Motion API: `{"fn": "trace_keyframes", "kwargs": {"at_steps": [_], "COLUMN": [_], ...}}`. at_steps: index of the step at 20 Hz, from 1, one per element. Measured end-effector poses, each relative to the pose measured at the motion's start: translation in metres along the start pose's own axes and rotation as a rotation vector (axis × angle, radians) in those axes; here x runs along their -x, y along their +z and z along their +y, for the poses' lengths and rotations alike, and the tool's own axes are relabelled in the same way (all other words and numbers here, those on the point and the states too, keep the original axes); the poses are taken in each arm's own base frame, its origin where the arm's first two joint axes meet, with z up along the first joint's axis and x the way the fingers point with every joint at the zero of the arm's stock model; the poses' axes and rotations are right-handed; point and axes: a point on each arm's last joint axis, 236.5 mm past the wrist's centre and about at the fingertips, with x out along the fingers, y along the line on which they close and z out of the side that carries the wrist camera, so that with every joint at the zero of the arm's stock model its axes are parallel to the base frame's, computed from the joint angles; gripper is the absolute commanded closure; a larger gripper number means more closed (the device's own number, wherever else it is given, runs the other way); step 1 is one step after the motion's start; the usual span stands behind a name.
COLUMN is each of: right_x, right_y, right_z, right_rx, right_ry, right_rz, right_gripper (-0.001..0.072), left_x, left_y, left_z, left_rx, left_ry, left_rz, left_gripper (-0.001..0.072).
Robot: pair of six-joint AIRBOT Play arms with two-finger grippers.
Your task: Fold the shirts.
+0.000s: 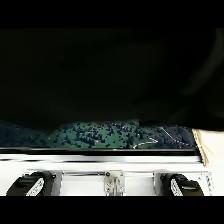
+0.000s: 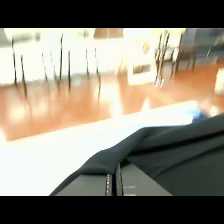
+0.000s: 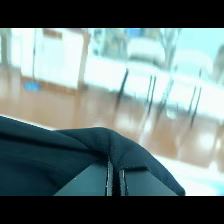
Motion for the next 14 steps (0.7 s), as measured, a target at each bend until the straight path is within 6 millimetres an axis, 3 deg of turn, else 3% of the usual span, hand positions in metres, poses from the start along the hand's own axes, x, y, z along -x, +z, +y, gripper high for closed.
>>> {"fn": "trace_keyframes", "kwargs": {"at_steps": [2, 4, 9, 12, 14], "right_x": [-0.017, -0.040, -0.104, -0.166, -0.213], "right_y": [-0.036, -0.089, -0.249, -0.333, -0.375], "right_z": [0.000, 0.002, 0.010, 0.014, 0.022], "right_rx": [-0.020, -0.067, -0.274, -0.426, -0.536], "right_ry": [0.026, 0.073, 0.160, 0.150, 0.154], "right_rz": [0.148, 0.359, 0.862, 0.964, 0.949], "right_gripper": [0.0644, 0.0644, 0.0644, 0.0644, 0.0644], "left_x": [-0.011, -0.028, -0.085, -0.125, -0.154], "left_y": [-0.030, -0.069, -0.218, -0.309, -0.357], "left_z": [0.013, 0.027, 0.064, 0.087, 0.105], "left_rx": [0.021, 0.059, 0.234, 0.343, 0.387], "left_ry": [0.032, 0.053, 0.100, 0.140, 0.172], "left_rz": [0.105, 0.221, 0.603, 0.776, 0.846], "left_gripper": [0.0670, 0.0670, 0.0669, 0.0669, 0.0669]}}
